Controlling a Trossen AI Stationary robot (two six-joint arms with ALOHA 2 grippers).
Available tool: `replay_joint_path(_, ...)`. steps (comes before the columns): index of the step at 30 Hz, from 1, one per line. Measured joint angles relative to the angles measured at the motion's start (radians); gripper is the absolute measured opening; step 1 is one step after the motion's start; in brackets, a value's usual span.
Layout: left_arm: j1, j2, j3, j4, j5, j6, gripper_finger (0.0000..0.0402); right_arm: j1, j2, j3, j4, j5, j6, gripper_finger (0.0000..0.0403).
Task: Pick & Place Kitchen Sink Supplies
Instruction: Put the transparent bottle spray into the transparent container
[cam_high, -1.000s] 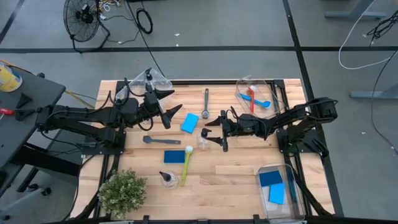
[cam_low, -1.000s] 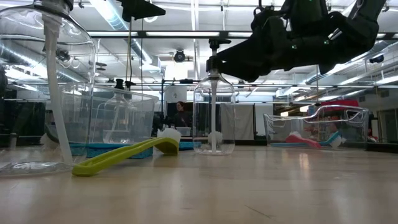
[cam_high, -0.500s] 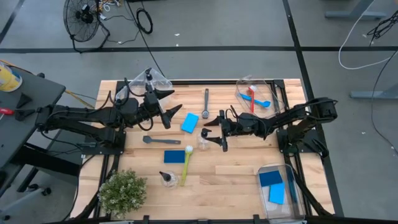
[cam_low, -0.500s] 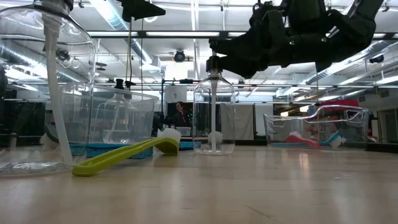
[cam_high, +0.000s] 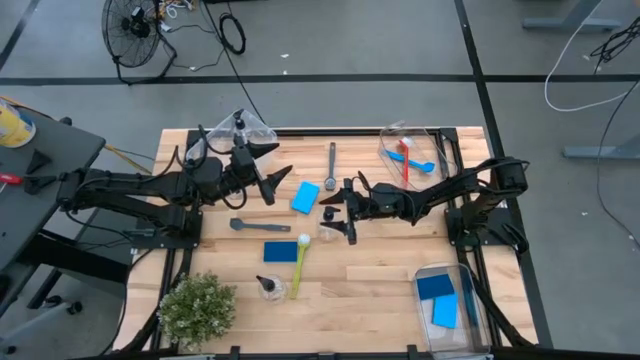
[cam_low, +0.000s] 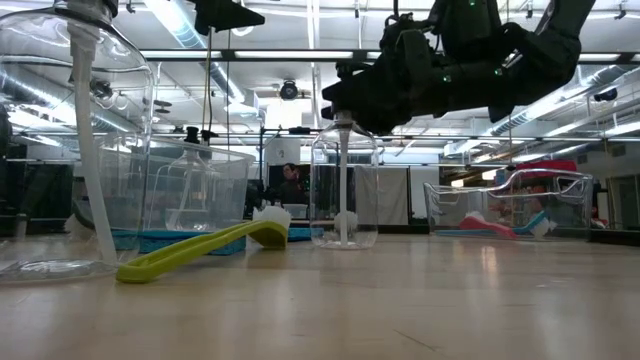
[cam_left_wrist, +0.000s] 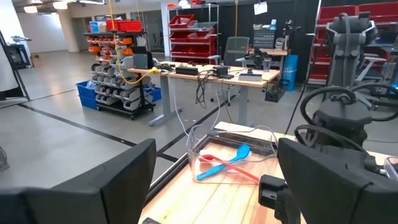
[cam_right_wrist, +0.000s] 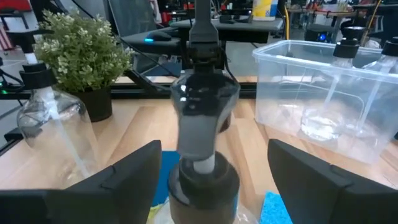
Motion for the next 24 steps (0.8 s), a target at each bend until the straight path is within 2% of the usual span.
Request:
replay_joint_path(19,0.000,0.000,0.000,0.012,0.000,0.002,0.0341,0.000,0.000,0.000,0.004,-0.008,0.056,0.0138)
replay_joint_path(24,0.000,0.000,0.000,0.013,0.000,0.004,0.0341,0.000,-0.007,0.007,0.017,-0.008,0.093,0.0127)
